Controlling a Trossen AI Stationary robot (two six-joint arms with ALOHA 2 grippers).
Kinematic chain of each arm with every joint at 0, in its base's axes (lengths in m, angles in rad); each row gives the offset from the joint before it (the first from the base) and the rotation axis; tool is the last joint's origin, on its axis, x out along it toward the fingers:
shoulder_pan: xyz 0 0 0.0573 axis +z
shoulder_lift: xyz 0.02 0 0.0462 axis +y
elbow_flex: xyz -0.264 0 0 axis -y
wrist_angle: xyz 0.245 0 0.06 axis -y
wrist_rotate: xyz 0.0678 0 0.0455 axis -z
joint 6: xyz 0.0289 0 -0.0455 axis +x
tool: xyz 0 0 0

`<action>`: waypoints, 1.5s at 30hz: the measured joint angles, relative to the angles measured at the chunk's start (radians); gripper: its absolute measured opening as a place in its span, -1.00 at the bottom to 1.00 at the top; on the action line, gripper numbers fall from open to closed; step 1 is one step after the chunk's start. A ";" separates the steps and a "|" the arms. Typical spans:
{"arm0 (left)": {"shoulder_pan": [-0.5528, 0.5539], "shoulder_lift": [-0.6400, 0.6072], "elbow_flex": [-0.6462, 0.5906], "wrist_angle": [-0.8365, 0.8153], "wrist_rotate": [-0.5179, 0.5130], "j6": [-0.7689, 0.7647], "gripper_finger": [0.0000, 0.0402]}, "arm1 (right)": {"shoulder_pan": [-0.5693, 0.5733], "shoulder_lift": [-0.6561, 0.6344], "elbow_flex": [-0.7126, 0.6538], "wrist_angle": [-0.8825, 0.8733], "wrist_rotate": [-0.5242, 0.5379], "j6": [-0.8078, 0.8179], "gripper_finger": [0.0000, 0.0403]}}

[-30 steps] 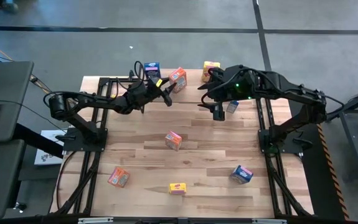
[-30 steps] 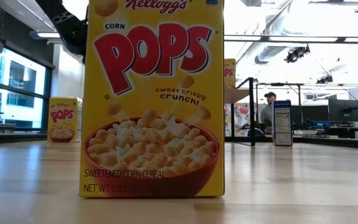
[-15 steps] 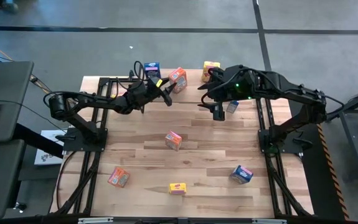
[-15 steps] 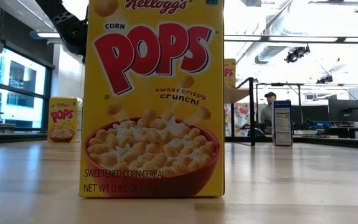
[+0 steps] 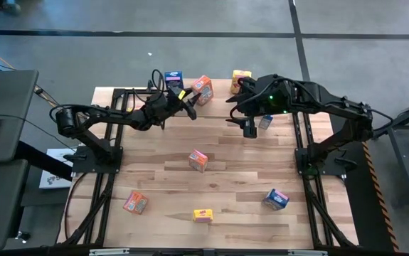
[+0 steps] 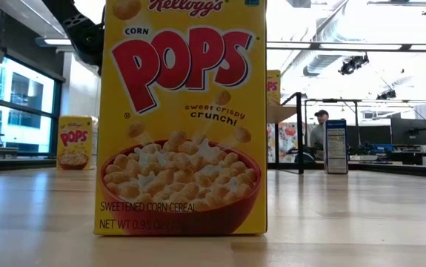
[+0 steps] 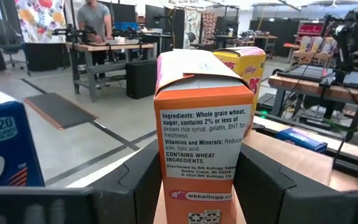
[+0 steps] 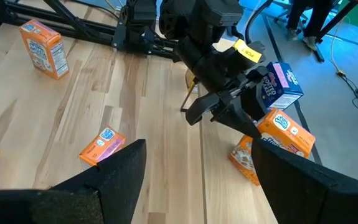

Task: Stack cereal on shelf
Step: Put the top right orange cereal box on the shelf

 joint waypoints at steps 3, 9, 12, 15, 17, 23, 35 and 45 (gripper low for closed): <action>0.000 0.000 0.000 0.000 0.000 0.018 -0.17 | 0.000 0.000 0.000 0.000 0.000 0.003 0.40; 0.000 0.000 0.000 0.001 0.004 0.018 -0.07 | 0.000 0.000 0.000 0.000 0.000 0.003 0.40; 0.000 0.000 0.000 0.003 0.030 0.011 0.02 | 0.000 0.000 0.000 0.000 0.000 0.003 0.40; 0.000 0.000 0.000 0.003 0.047 0.001 0.09 | 0.000 0.000 0.000 0.000 0.000 0.003 0.40; 0.000 0.000 0.000 0.002 0.049 0.001 0.12 | 0.000 0.000 0.000 0.000 0.000 0.003 0.40; 0.000 -0.025 0.000 -0.003 0.039 0.001 0.13 | 0.000 0.000 0.000 0.000 0.000 0.005 0.40; -0.005 -0.083 0.000 -0.011 0.037 0.026 0.13 | 0.000 0.000 0.000 -0.010 0.000 0.024 0.40; -0.013 -0.152 0.000 -0.011 0.037 0.013 0.13 | 0.000 0.000 0.000 -0.010 0.000 0.023 0.40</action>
